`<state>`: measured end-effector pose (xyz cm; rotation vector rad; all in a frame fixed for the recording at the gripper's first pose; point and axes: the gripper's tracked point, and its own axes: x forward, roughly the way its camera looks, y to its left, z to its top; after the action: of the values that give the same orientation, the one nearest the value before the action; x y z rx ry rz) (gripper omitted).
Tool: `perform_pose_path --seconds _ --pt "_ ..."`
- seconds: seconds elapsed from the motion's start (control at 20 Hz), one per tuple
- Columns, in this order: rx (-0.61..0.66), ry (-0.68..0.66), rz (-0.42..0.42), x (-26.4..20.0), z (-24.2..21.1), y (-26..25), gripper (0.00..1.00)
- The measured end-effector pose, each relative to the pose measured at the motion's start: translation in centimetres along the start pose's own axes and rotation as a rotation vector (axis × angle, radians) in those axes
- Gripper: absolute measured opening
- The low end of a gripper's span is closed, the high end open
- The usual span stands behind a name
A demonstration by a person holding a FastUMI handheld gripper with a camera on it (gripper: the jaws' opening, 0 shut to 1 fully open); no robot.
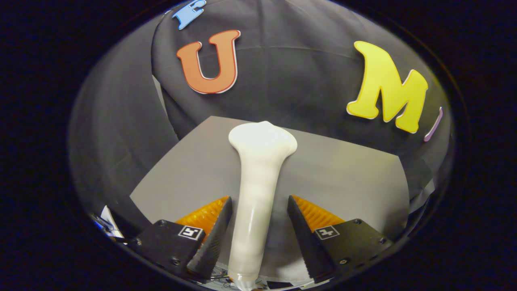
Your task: Iron the clothes twice with a garment steamer, once on the left side and once on the right side.
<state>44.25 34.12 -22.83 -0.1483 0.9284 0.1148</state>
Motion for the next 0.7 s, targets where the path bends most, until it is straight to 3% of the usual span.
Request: perform_pose_path --seconds 0.05,0.2,0.35,0.55,0.7 --pt "-0.001 -0.005 -0.002 0.1 0.0 0.0 0.77" --pt "-0.016 0.004 -0.004 0.1 0.0 0.7 0.66" --pt "0.015 0.008 -0.014 0.0 0.1 0.8 0.42" --pt "0.028 -0.016 0.021 -1.8 1.1 1.0 0.36" --pt "0.030 -0.083 0.050 -5.8 2.0 1.7 0.34"
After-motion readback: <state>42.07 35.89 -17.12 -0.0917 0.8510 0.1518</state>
